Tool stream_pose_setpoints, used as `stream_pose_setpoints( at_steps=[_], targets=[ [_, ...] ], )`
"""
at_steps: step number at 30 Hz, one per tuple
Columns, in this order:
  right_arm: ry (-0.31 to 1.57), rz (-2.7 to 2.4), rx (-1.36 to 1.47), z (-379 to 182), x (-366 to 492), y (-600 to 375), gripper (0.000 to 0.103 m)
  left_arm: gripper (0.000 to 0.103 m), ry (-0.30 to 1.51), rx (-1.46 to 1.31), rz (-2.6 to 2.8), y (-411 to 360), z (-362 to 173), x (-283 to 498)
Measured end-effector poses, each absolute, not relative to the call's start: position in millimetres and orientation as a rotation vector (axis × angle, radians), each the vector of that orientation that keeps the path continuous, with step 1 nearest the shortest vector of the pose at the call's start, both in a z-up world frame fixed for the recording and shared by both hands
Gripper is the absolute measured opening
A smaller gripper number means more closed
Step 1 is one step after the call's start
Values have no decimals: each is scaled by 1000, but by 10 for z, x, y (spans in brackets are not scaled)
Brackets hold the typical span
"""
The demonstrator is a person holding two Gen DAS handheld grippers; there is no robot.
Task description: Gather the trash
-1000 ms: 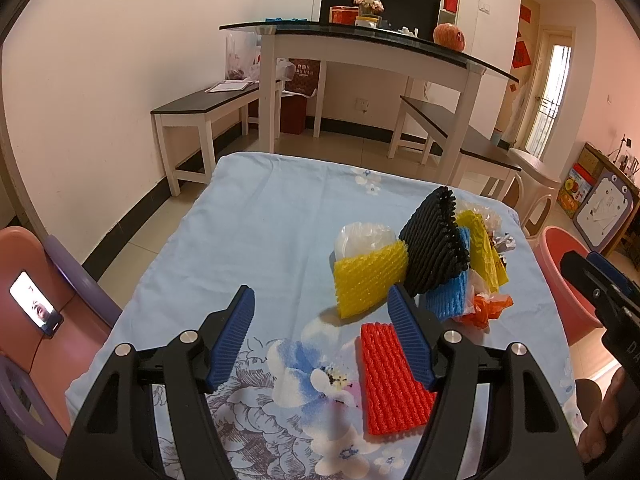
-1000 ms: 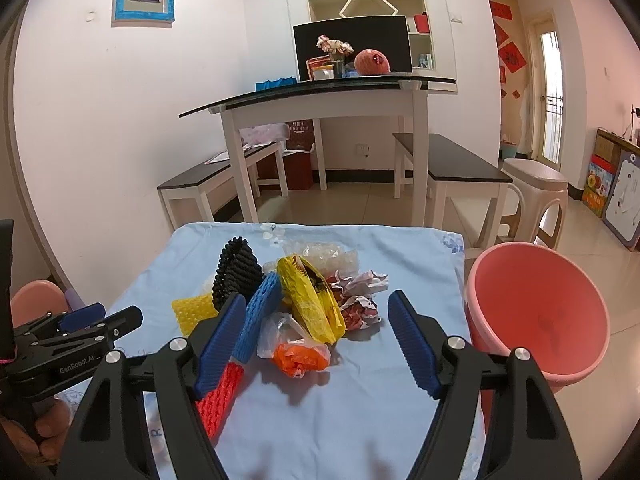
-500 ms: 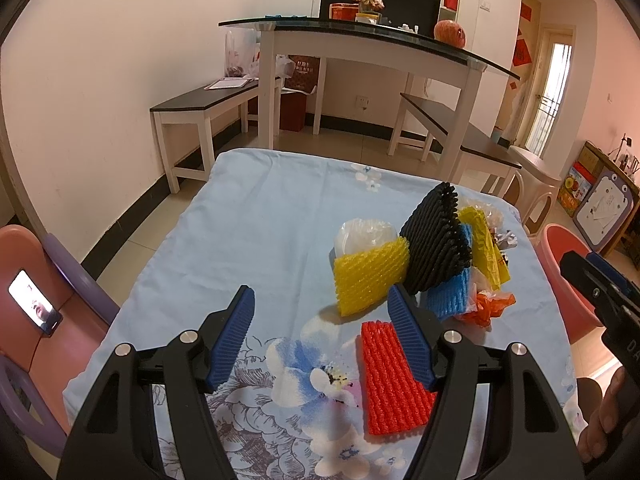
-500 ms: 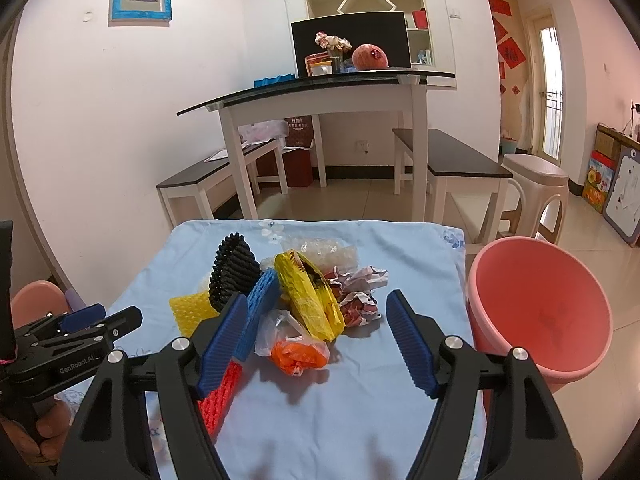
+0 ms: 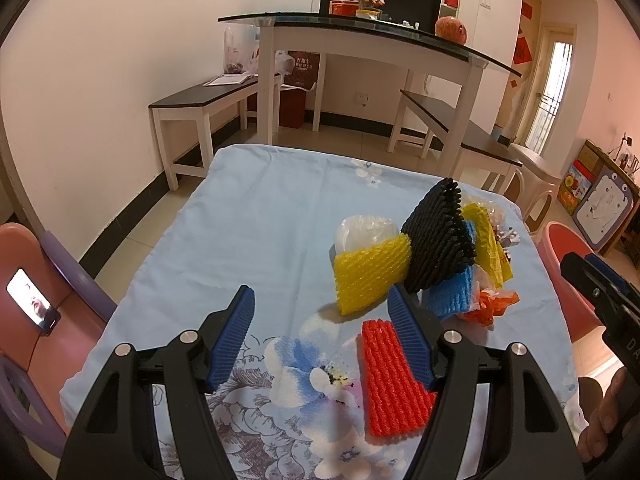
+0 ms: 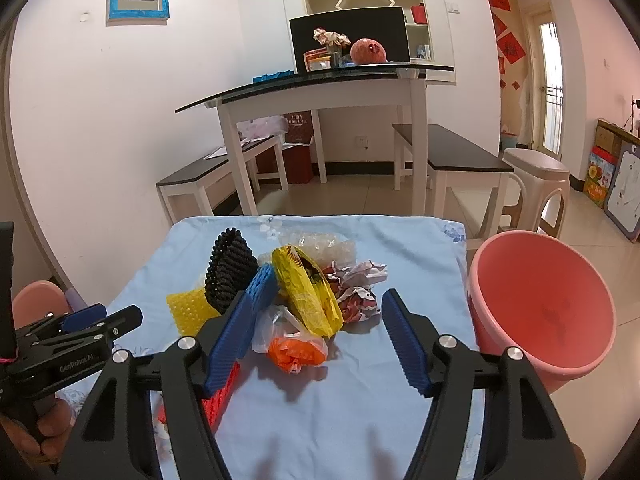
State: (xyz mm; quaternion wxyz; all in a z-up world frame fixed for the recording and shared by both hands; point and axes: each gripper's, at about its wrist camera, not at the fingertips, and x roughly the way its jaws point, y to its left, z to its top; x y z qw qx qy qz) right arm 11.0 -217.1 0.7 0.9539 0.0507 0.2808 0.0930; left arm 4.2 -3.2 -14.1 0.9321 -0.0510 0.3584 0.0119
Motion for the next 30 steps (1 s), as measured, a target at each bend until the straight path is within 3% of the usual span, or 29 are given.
stream_pose_setpoints(
  at_steps=[20,30],
  targets=[
    [628,184,124,-159,246,-2208,66,69,778,-191,-61,233,-291,201],
    [668,209,152,-265,363,-2270,57,69,806,-138,-120,27,-390,553]
  ],
)
